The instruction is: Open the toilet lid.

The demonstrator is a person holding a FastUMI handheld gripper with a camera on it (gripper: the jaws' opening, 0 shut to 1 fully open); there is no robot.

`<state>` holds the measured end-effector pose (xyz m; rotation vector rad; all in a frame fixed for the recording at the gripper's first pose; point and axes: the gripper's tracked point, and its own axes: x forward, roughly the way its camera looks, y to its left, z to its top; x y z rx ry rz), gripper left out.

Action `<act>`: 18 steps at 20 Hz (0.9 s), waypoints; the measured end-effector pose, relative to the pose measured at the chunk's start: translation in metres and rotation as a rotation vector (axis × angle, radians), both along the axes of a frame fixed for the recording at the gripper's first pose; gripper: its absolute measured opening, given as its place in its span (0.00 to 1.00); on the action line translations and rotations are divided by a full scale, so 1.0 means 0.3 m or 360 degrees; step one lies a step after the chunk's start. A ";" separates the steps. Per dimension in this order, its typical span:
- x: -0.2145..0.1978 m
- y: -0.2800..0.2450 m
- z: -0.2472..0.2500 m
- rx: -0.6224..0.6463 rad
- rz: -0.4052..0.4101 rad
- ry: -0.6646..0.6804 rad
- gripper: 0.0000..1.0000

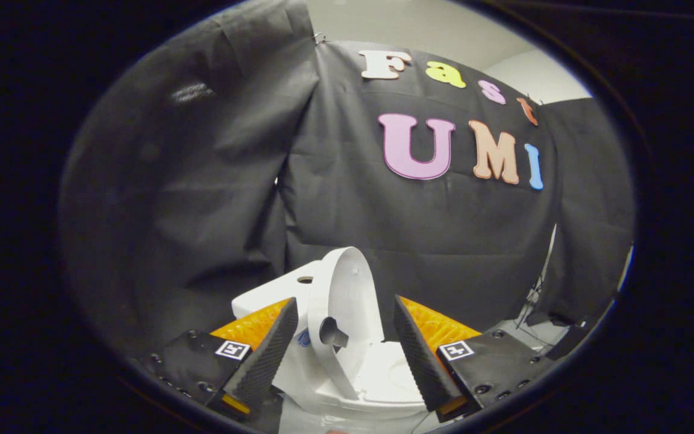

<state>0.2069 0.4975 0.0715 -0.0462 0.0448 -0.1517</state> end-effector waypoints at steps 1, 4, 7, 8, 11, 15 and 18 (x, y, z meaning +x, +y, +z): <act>-0.011 -0.017 0.001 -0.0004 -0.0007 0.0001 0.98; -0.033 -0.092 -0.029 -0.0076 -0.0066 0.0047 0.98; -0.041 -0.122 -0.060 -0.0088 -0.0073 0.0082 0.98; -0.045 -0.129 -0.070 -0.0082 -0.0064 0.0084 0.98; -0.065 -0.146 -0.109 -0.0062 -0.0052 0.0122 0.98; -0.106 -0.206 -0.161 -0.0066 -0.0056 0.0181 0.98; -0.154 -0.276 -0.237 -0.0049 -0.0060 0.0230 0.98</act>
